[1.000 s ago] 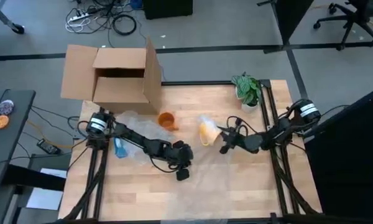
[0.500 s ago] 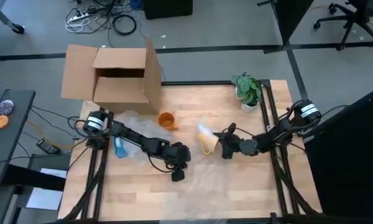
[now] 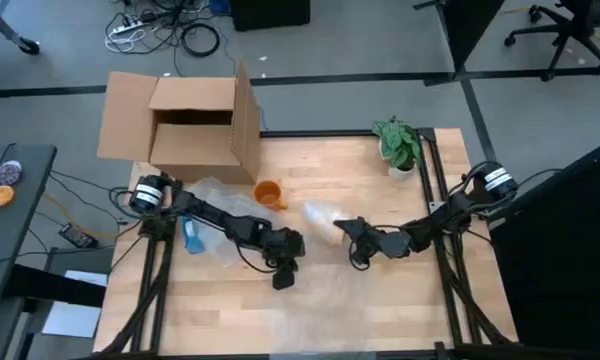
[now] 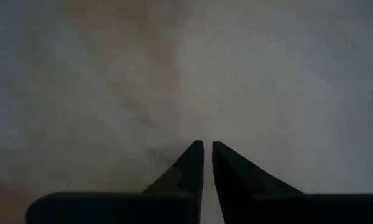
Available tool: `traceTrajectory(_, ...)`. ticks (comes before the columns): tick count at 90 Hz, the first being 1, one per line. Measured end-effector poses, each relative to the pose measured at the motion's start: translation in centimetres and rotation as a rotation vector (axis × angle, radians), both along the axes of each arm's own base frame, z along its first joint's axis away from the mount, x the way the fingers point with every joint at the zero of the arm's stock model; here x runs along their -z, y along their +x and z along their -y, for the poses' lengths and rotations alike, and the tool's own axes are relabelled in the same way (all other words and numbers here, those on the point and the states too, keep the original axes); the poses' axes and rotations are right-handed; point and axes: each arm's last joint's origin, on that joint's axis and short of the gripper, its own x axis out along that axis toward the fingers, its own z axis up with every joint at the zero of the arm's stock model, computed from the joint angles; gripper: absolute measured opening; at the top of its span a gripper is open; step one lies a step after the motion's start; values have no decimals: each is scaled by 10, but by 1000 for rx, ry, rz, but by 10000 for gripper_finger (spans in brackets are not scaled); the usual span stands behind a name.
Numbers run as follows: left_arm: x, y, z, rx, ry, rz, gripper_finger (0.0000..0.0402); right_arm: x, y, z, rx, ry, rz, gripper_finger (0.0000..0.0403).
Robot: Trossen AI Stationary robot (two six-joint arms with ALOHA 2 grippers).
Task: Wrap mug
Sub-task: Wrap the yellow mug using the transparent bubble wrap
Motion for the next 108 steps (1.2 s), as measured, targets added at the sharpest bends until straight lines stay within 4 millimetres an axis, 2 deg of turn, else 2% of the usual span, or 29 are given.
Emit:
traceTrajectory(15, -35, -7, -1, 39, -37, 103, 19, 4, -2, -3, -32, -116, -102, 1)
traceTrajectory(27, -69, -7, -5, 6, 23, 313, 19, 6, -4, -8, -63, -175, -152, 1)
traceTrajectory(43, -91, 4, -31, -175, 187, 540, 19, 2, -1, -22, -118, -241, -194, 1)
traceTrajectory(53, -92, 10, -51, -291, 237, 579, 19, 1, 0, -31, -181, -286, -235, 1)
traceTrajectory(65, -81, 17, -64, -303, 237, 558, 19, 4, -4, -41, -290, -309, -285, 14)
traceTrajectory(84, -67, 24, -57, -238, 193, 552, 19, 9, -10, -50, -394, -247, -304, 83)
traceTrajectory(108, -67, 23, -42, -202, 180, 555, 19, 10, -15, -59, -374, 15, -208, 185)
